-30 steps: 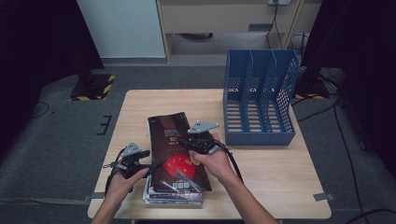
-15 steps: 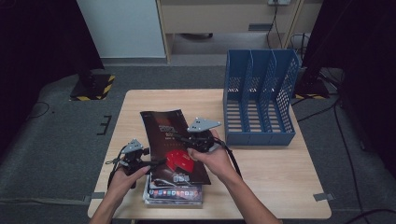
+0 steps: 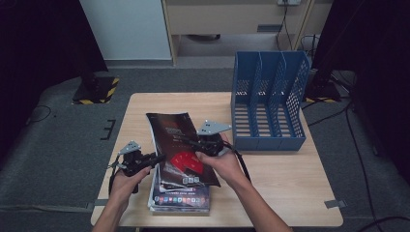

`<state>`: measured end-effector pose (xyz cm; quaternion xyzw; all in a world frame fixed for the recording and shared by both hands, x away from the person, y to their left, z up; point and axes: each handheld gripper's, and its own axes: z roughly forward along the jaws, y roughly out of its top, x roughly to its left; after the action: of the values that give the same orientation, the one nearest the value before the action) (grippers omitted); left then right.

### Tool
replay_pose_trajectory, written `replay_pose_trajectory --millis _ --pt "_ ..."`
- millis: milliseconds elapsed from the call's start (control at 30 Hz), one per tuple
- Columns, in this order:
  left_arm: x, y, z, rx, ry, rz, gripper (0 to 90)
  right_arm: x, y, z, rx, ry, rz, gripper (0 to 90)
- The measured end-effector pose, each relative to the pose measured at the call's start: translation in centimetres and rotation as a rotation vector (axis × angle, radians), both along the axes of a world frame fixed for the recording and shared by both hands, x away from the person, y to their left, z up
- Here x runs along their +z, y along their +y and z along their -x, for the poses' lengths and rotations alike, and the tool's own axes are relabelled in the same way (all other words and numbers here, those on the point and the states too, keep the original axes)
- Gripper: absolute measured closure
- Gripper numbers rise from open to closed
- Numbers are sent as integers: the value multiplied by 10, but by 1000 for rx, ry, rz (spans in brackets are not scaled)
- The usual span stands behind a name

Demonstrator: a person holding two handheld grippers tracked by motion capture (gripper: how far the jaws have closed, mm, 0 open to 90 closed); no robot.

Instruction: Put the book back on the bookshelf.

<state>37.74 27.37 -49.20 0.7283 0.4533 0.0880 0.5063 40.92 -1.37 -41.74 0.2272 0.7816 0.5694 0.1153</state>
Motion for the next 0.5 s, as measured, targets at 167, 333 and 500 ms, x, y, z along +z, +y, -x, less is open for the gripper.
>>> replay_pose_trajectory --millis 167,333,500 --pt "2 2 1 -1 6 21 789 -2 -4 0 -7 2 -7 865" --pt "7 1 3 -20 -23 2 825 1 -7 -1 -18 5 0 844" --pt "11 2 4 -26 -45 6 841 8 -10 -3 -10 7 29 828"
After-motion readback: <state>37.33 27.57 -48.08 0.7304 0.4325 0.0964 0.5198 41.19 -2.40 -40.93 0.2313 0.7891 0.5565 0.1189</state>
